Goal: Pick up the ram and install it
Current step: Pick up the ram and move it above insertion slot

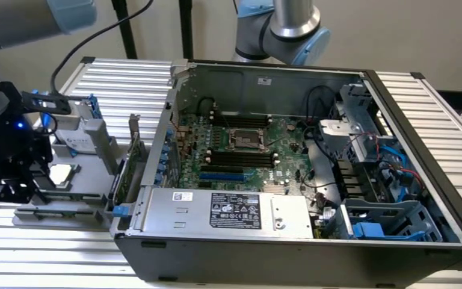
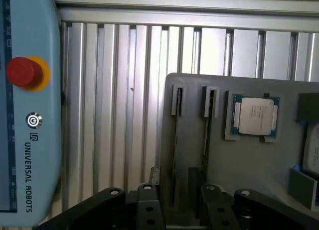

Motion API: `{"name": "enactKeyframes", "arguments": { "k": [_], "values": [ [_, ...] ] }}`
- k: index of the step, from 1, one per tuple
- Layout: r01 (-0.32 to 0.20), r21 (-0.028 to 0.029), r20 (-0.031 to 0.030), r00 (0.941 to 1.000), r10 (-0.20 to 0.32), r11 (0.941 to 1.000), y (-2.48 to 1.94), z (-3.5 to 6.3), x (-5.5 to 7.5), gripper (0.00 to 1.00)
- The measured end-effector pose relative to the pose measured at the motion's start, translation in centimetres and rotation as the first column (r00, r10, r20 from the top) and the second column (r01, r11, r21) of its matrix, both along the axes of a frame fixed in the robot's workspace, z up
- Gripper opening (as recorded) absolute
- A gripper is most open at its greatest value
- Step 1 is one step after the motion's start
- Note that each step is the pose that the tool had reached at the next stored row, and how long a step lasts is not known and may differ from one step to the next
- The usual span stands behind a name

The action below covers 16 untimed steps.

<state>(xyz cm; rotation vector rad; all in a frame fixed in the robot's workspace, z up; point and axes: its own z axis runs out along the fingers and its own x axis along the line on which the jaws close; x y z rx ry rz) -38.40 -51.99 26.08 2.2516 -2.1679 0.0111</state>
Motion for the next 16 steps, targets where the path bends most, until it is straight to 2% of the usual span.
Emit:
{"name": "enactKeyframes", "arguments": {
  "k": [16],
  "values": [
    [-0.007, 0.0000, 0.0000, 1.0000, 0.007, 1.0000, -0.11, -2.91, 0.0, 0.36]
  ]
}}
